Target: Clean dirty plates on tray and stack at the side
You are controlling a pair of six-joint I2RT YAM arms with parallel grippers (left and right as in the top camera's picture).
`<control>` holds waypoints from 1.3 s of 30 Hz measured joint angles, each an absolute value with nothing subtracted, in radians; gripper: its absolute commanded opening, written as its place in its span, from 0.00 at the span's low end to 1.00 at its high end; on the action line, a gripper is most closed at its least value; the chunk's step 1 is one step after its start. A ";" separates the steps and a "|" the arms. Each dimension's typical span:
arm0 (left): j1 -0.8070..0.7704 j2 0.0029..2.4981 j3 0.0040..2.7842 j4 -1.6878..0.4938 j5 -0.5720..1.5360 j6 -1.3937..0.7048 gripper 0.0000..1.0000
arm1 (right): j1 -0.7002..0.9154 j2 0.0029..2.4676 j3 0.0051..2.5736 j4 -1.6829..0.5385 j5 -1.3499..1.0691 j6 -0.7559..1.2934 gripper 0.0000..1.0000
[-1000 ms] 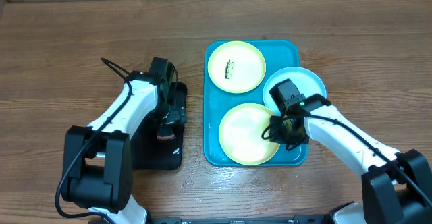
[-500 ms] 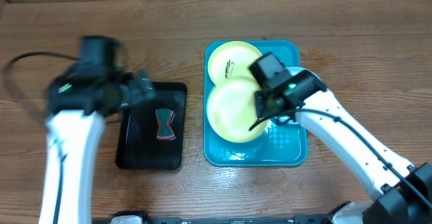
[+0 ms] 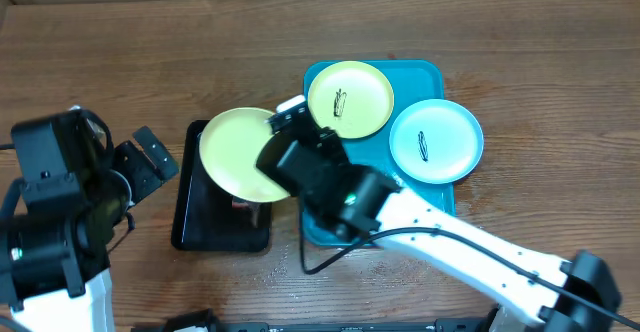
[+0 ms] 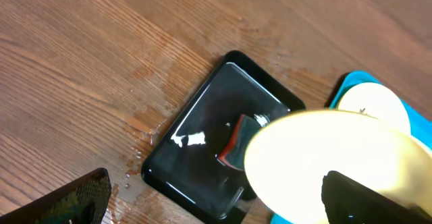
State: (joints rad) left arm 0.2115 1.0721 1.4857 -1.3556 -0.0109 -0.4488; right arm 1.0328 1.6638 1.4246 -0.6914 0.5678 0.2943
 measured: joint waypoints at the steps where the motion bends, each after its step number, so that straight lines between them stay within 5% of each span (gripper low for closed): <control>1: 0.211 1.066 1.486 -1.355 -0.011 -0.449 1.00 | 1.048 1.681 1.425 -0.673 0.600 0.294 0.04; 18: 0.211 1.098 1.486 -1.384 -0.011 -0.449 1.00 | 1.247 1.755 1.425 -0.594 1.158 0.274 0.04; 39: 0.211 1.214 1.486 -1.384 -0.011 -0.449 1.00 | 1.283 1.755 1.425 -0.576 1.250 0.227 0.04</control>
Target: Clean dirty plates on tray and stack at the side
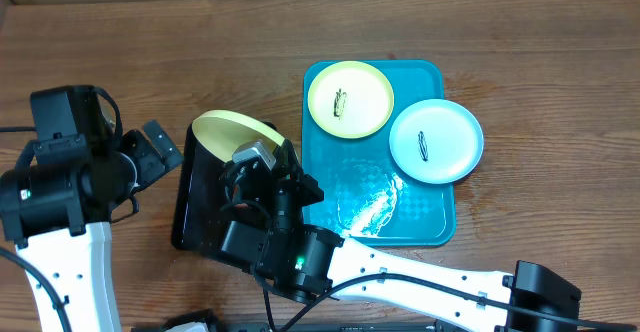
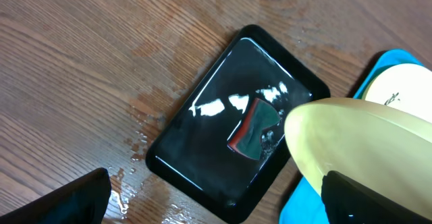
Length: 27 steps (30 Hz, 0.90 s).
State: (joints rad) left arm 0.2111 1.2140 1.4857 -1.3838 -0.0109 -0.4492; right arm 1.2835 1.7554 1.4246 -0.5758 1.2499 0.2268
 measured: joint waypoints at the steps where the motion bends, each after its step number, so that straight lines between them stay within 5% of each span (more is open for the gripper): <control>1: 0.211 1.222 1.486 -1.384 -0.011 -0.449 1.00 | 1.283 1.755 1.425 -0.576 1.250 0.227 0.04; 14: 0.211 1.243 1.515 -1.409 0.073 -0.445 1.00 | 1.283 1.755 1.425 -0.576 1.250 0.227 0.04; 27: 0.211 0.892 1.585 -1.380 0.062 -0.441 1.00 | 1.310 1.755 1.425 -0.505 1.283 0.120 0.04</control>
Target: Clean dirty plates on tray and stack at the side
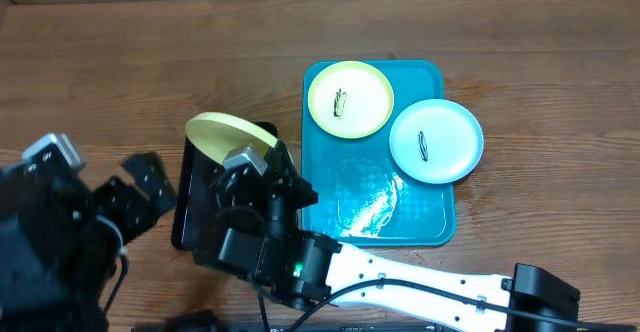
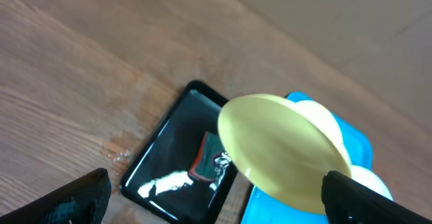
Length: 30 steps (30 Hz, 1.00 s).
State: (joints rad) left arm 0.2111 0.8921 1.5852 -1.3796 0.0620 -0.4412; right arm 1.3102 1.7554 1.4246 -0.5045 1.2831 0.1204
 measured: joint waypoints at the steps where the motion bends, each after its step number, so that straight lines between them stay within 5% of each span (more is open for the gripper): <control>1: 0.211 0.882 1.586 -1.380 0.060 -0.441 1.00 | 1.312 1.755 1.425 -0.498 1.289 0.112 0.04; 30: 0.211 0.892 1.586 -1.382 0.056 -0.441 1.00 | 1.304 1.754 1.425 -0.319 1.292 -0.088 0.04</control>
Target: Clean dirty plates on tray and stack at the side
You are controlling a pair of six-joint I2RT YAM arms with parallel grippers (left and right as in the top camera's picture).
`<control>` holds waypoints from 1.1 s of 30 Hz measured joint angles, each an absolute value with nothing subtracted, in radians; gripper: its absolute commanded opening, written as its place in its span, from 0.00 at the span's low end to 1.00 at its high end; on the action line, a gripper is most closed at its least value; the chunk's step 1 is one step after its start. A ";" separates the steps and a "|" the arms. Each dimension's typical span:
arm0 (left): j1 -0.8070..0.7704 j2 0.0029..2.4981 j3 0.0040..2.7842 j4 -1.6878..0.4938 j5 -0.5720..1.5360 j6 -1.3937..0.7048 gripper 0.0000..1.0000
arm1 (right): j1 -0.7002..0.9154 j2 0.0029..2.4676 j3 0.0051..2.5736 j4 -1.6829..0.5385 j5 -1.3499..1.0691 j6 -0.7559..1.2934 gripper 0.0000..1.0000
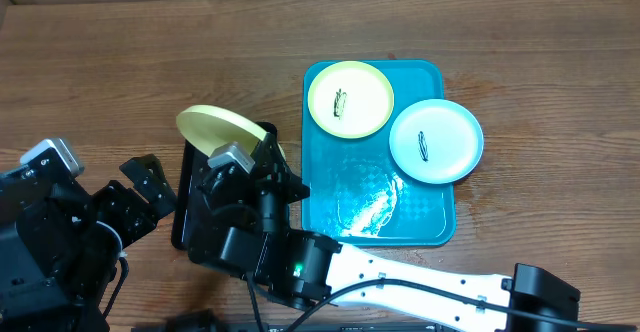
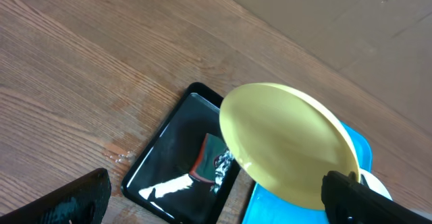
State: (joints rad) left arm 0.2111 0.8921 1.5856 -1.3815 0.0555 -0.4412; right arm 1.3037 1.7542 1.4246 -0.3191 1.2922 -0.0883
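Note:
My right gripper [image 1: 266,148] is shut on the rim of a plain yellow plate [image 1: 214,128], holding it tilted above the far end of the black wash tray [image 1: 184,228]. The left wrist view shows that plate [image 2: 287,143] above a red-and-green sponge [image 2: 206,160] lying in the black tray [image 2: 169,180]. My left gripper [image 1: 150,185] stands open left of the black tray, holding nothing [image 2: 216,204]. On the blue tray [image 1: 385,212] lie a yellow-green plate [image 1: 350,99] and a light blue plate [image 1: 436,140], each with a dark smear.
The wood around the black tray shows wet patches [image 2: 121,156]. My right arm [image 1: 420,282] runs along the table's front edge from the lower right. Bare wooden table [image 1: 150,62] lies behind and left of both trays.
The yellow plate has shifted a little left and farther back in my right gripper, and shows larger in the left wrist view. My left gripper is still open in about the same place.
First my right gripper held the yellow plate nearly flat over the black tray. Then the plate stood tilted on edge at the tray's far end. My left arm then sat lower left. The plate is now still tilted, slightly farther left.

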 measured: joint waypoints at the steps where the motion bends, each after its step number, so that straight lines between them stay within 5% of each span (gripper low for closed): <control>1: 0.212 0.892 1.586 -1.382 0.056 -0.441 1.00 | 1.303 1.754 1.425 -0.303 1.301 -0.083 0.04; 10: 0.211 0.892 1.586 -1.383 0.056 -0.441 1.00 | 1.258 1.752 1.427 -0.461 1.187 0.132 0.04; 17: 0.211 0.892 1.586 -1.385 0.056 -0.441 1.00 | 1.012 1.736 1.428 -0.647 0.789 0.411 0.04; 25: 0.212 0.892 1.586 -1.385 0.056 -0.441 1.00 | 0.443 1.559 1.470 -0.957 0.156 0.558 0.04; 33: 0.212 0.893 1.586 -1.385 0.055 -0.441 1.00 | -0.250 1.521 1.487 -1.187 -0.045 0.514 0.04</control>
State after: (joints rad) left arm 0.2115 0.8932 1.5856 -1.3849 0.0551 -0.4412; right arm -0.2497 1.5208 1.4868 -1.1870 -0.0448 0.5144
